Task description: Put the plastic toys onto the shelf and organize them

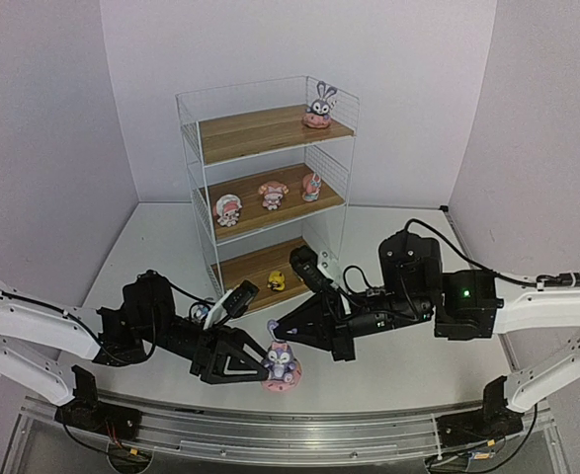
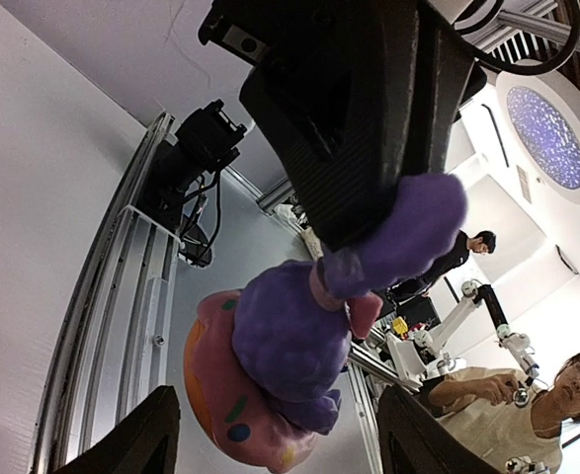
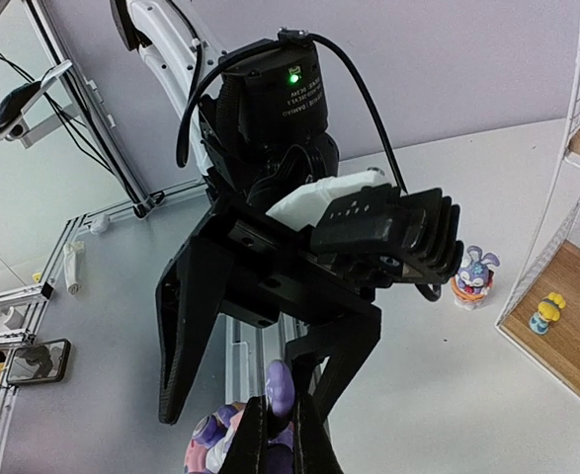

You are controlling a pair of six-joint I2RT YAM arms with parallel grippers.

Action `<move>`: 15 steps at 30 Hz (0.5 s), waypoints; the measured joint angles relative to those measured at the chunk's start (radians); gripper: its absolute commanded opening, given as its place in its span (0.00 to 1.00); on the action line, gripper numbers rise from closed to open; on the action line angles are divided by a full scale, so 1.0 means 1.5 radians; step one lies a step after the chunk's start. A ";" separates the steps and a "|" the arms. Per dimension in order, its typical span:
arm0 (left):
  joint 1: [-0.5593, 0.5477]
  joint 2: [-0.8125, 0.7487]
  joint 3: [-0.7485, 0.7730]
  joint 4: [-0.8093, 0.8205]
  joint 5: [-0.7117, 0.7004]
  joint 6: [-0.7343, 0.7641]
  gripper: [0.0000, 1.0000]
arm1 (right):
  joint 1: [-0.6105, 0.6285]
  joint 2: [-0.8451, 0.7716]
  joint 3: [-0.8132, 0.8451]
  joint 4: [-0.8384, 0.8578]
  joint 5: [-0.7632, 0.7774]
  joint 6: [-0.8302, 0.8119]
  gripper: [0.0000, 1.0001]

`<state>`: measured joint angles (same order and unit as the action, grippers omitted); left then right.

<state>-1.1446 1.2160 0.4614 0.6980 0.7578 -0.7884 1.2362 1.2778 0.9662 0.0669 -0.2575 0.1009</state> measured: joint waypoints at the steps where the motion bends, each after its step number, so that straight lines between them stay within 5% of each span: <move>1: 0.000 0.005 0.000 0.005 0.005 -0.001 0.54 | 0.000 0.001 0.001 0.000 0.003 -0.004 0.00; 7: 0.000 0.013 0.000 0.014 0.024 -0.013 0.29 | 0.000 0.001 0.011 0.005 0.016 -0.029 0.00; 11: 0.003 0.013 0.000 0.011 0.039 -0.019 0.02 | 0.002 0.001 0.018 0.013 0.015 -0.047 0.00; 15: 0.003 0.013 0.001 0.006 0.033 -0.024 0.00 | 0.003 0.003 0.023 0.019 0.008 -0.052 0.05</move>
<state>-1.1398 1.2355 0.4631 0.7077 0.8074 -0.8240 1.2400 1.2824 1.0013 0.0960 -0.2454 0.0222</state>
